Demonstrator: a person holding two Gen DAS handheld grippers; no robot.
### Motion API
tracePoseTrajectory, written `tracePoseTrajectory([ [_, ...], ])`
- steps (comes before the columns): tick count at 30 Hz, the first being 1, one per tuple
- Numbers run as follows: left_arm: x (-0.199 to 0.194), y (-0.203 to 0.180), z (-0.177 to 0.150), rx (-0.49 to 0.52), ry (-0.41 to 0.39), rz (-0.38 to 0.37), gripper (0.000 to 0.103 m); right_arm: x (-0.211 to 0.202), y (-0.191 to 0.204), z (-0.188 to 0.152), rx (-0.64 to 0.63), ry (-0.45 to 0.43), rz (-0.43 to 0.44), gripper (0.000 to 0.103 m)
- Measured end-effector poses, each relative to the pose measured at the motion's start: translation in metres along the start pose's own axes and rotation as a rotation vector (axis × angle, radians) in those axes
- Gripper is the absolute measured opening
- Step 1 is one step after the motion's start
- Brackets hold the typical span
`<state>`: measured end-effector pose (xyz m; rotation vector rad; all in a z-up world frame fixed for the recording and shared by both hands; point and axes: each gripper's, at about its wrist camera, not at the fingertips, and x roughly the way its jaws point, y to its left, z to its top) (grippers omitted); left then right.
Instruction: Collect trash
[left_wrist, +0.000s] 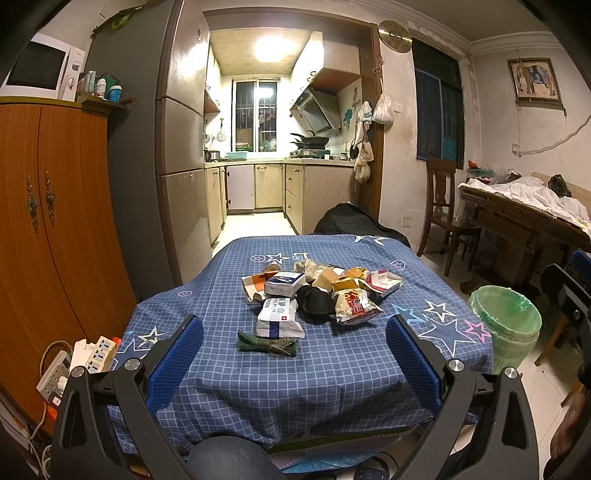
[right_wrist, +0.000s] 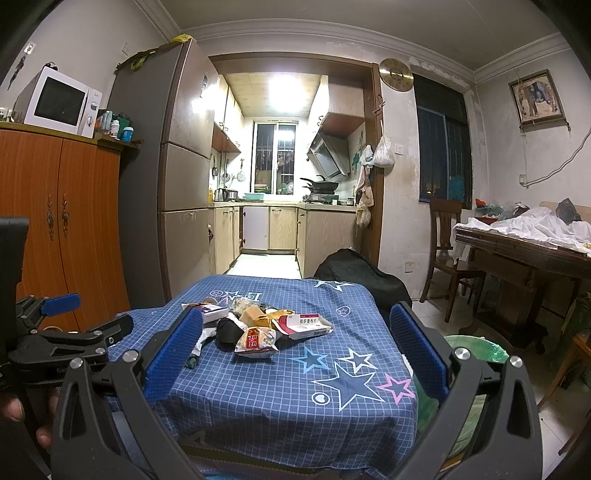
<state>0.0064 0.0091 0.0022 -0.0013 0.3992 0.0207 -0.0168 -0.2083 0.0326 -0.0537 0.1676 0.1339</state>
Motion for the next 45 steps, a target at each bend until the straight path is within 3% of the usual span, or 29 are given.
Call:
tracePoseTrajectory([
  [6, 0.024, 0.015, -0.005, -0.005, 0.051, 0.02, 0.098, 0.009, 0.001, -0.004, -0.003, 0.023, 0.015, 0.098],
  [10, 0.061, 0.04, -0.013, -0.028, 0.117, 0.026, 0.098, 0.033, 0.005, -0.015, -0.015, 0.084, 0.078, 0.098],
  [17, 0.153, 0.053, -0.031, 0.014, 0.261, -0.164, 0.098, 0.099, 0.007, -0.039, 0.012, 0.251, 0.243, 0.098],
  [22, 0.221, 0.051, -0.019, -0.025, 0.303, -0.136, 0.098, 0.15, -0.002, -0.047, 0.089, 0.362, 0.306, 0.098],
  [24, 0.241, 0.05, -0.015, -0.036, 0.315, -0.102, 0.094, 0.167, -0.008, -0.048, 0.13, 0.396, 0.336, 0.098],
  [27, 0.267, 0.049, -0.021, -0.051, 0.389, -0.096, 0.068, 0.194, -0.015, -0.048, 0.194, 0.45, 0.384, 0.09],
  [29, 0.271, 0.052, -0.023, -0.077, 0.386, -0.106, 0.063, 0.214, -0.016, -0.049, 0.227, 0.491, 0.412, 0.083],
  [33, 0.266, 0.056, -0.021, -0.089, 0.373, -0.116, 0.059, 0.25, -0.004, -0.055, 0.228, 0.554, 0.438, 0.081],
  [39, 0.245, 0.073, -0.014, -0.138, 0.349, -0.131, 0.056, 0.295, 0.027, -0.064, 0.151, 0.634, 0.405, 0.078],
  [42, 0.229, 0.072, -0.012, -0.133, 0.333, -0.132, 0.055, 0.311, 0.033, -0.077, 0.117, 0.694, 0.35, 0.061],
  [43, 0.225, 0.072, -0.011, -0.133, 0.327, -0.13, 0.054, 0.312, 0.033, -0.081, 0.106, 0.698, 0.334, 0.048],
  [45, 0.214, 0.074, -0.01, -0.135, 0.306, -0.121, 0.054, 0.309, 0.031, -0.082, 0.115, 0.682, 0.329, 0.042],
])
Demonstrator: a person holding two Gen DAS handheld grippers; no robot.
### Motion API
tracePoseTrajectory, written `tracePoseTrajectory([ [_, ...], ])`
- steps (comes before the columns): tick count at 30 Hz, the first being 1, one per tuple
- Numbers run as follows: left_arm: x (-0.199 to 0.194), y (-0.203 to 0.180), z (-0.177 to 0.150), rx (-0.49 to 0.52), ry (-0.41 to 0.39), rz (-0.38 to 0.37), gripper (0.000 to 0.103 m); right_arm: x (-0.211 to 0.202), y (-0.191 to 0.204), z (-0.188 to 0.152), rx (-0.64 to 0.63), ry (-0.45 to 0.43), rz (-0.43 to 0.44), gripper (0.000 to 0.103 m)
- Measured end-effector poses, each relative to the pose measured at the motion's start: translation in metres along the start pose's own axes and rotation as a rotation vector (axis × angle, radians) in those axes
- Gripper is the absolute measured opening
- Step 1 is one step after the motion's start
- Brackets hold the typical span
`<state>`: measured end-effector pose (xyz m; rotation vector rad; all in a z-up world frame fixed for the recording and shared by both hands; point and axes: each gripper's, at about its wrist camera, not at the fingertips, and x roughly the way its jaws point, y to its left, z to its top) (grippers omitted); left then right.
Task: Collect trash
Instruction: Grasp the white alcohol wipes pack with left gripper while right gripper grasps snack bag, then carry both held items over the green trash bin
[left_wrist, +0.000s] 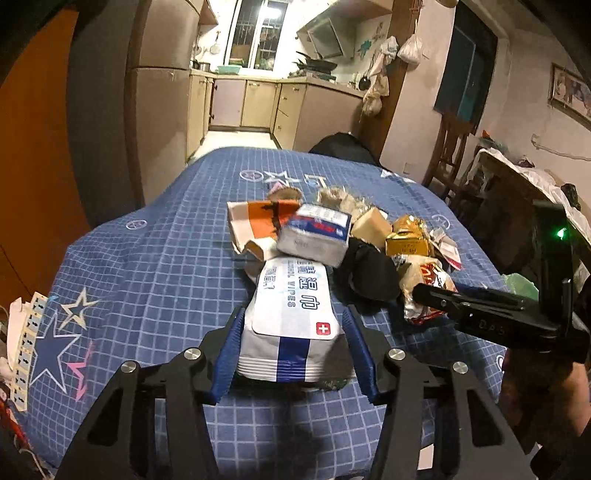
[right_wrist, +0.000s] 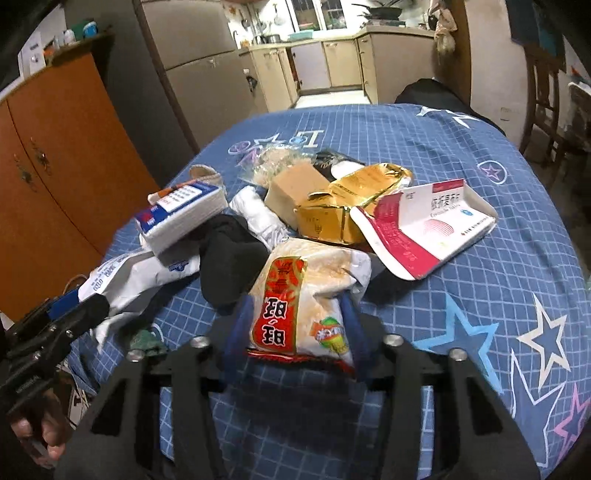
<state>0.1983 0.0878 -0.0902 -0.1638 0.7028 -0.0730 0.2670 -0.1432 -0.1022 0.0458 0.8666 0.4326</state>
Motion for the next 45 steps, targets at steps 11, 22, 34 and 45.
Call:
tracePoseTrajectory([
  [11, -0.054, -0.004, 0.01, -0.004, -0.133, -0.003, 0.052, -0.081, 0.02, -0.014, -0.073, -0.181, 0.009, 0.036],
  [22, -0.016, -0.019, -0.013, 0.08, 0.022, 0.005, 0.051, -0.086, 0.013, -0.022, -0.065, -0.178, 0.01, 0.036],
  [34, 0.028, -0.013, -0.001, 0.056, 0.095, 0.101, 0.063, -0.059, 0.007, -0.025, -0.012, -0.09, 0.056, 0.036],
  [45, -0.018, -0.026, 0.015, 0.082, -0.087, 0.156, 0.043, -0.086, 0.007, -0.024, -0.046, -0.211, -0.028, 0.036],
])
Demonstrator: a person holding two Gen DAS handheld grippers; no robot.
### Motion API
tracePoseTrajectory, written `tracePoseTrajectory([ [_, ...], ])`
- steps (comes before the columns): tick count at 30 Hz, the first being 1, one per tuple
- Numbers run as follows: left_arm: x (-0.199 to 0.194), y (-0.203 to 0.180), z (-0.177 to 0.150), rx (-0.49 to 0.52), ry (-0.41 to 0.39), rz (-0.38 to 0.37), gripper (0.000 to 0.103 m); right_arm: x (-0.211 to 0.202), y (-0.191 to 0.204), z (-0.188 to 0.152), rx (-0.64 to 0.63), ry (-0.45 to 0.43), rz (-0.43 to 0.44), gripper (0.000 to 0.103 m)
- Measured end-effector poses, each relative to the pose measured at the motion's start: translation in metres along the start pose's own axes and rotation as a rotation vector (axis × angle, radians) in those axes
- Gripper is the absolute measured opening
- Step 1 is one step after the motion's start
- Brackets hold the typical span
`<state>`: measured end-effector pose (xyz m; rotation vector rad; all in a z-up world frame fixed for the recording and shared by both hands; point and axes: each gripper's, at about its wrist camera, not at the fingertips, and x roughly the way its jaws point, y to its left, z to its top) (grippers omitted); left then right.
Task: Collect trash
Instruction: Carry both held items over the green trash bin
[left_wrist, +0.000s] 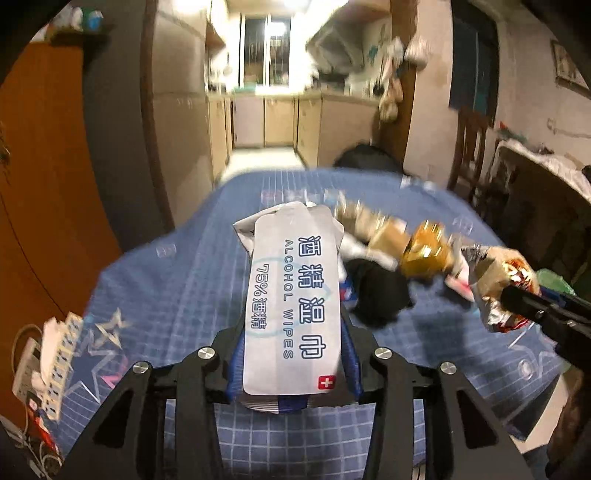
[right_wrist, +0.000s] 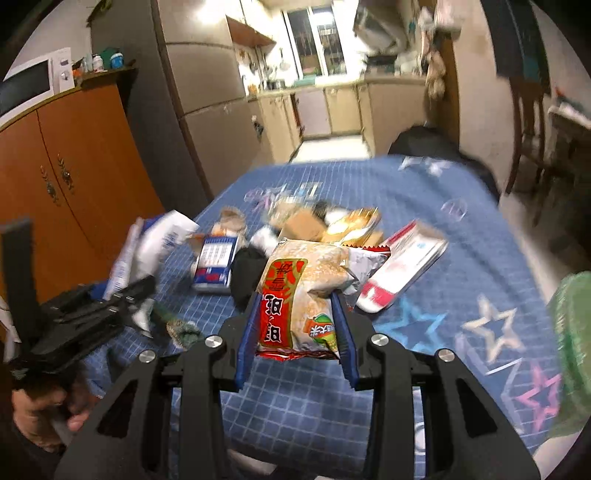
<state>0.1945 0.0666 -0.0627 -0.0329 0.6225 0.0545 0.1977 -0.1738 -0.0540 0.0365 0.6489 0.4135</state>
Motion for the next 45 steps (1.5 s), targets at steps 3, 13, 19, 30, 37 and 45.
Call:
tracePoseTrajectory([
  [3, -0.018, -0.018, 0.016, 0.016, -0.086, -0.01, 0.043, -0.017, -0.005, 0.01, -0.021, -0.04, -0.02, 0.036],
  [13, -0.029, -0.142, 0.092, 0.109, -0.193, -0.199, 0.043, -0.08, -0.079, 0.055, 0.018, -0.143, -0.158, 0.036],
  [19, -0.03, -0.252, 0.119, 0.155, -0.165, -0.383, 0.043, -0.138, -0.157, 0.065, 0.082, -0.178, -0.317, 0.036],
  [30, 0.014, -0.461, 0.097, 0.327, 0.042, -0.598, 0.044, -0.185, -0.311, 0.028, 0.301, -0.036, -0.488, 0.036],
  [37, 0.081, -0.529, 0.067, 0.377, 0.245, -0.618, 0.043, -0.161, -0.359, -0.001, 0.394, 0.124, -0.465, 0.036],
  [45, 0.125, -0.544, 0.027, 0.408, 0.344, -0.618, 0.043, -0.143, -0.377, -0.019, 0.416, 0.206, -0.428, 0.036],
])
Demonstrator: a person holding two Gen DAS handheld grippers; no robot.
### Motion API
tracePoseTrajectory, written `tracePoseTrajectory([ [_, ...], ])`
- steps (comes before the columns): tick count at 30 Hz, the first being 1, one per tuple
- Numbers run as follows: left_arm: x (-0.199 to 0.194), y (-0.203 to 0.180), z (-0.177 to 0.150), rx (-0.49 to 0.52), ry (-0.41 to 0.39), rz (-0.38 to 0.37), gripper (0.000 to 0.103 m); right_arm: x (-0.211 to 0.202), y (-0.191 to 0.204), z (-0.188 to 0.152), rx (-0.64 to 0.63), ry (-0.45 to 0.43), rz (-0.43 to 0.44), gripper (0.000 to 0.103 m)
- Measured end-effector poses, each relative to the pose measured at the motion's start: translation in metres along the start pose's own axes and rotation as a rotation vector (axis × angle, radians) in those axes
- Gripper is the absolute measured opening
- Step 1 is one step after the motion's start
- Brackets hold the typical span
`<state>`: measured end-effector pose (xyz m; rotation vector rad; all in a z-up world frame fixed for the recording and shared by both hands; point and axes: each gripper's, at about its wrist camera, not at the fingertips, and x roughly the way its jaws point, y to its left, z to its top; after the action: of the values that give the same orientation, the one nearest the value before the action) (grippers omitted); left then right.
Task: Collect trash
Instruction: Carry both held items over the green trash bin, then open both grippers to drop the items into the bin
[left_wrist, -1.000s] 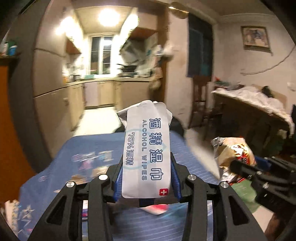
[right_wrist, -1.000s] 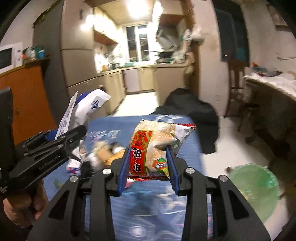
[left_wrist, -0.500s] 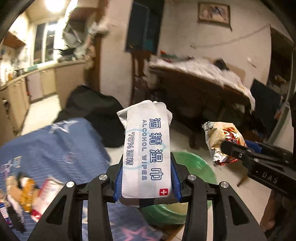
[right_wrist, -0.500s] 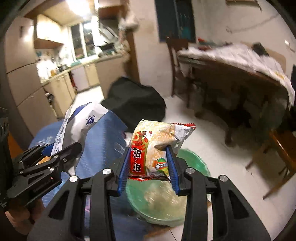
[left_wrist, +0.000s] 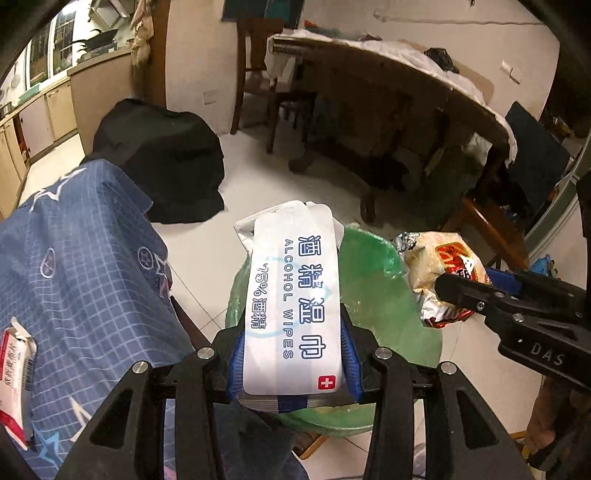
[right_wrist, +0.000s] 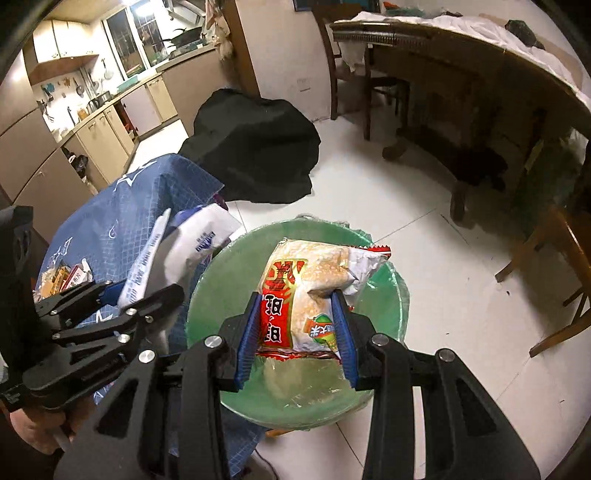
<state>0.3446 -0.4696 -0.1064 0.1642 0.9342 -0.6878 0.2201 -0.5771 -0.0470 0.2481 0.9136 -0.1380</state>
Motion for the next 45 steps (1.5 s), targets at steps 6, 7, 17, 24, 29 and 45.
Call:
tracePoseTrajectory([
  [6, 0.009, 0.002, -0.006, 0.0, 0.004, -0.005, 0.043, 0.012, -0.012, 0.002, 0.003, 0.013, 0.008, 0.037],
  [7, 0.008, 0.002, -0.005, 0.0, 0.005, -0.006, 0.043, 0.014, -0.015, 0.002, 0.004, 0.014, 0.009, 0.037],
  [17, 0.008, -0.008, -0.005, 0.022, 0.007, 0.009, 0.045, 0.018, -0.02, 0.003, 0.012, 0.015, 0.017, 0.038],
  [24, 0.007, -0.007, -0.004, 0.027, 0.004, 0.035, 0.054, 0.016, -0.029, 0.002, 0.032, -0.003, 0.013, 0.046],
  [29, 0.007, -0.007, -0.006, 0.028, 0.006, 0.038, 0.055, 0.016, -0.033, -0.001, 0.037, -0.004, 0.014, 0.046],
  [45, -0.015, -0.003, -0.007, 0.035, -0.014, 0.039, 0.055, 0.003, -0.029, -0.007, 0.031, -0.029, 0.001, 0.05],
])
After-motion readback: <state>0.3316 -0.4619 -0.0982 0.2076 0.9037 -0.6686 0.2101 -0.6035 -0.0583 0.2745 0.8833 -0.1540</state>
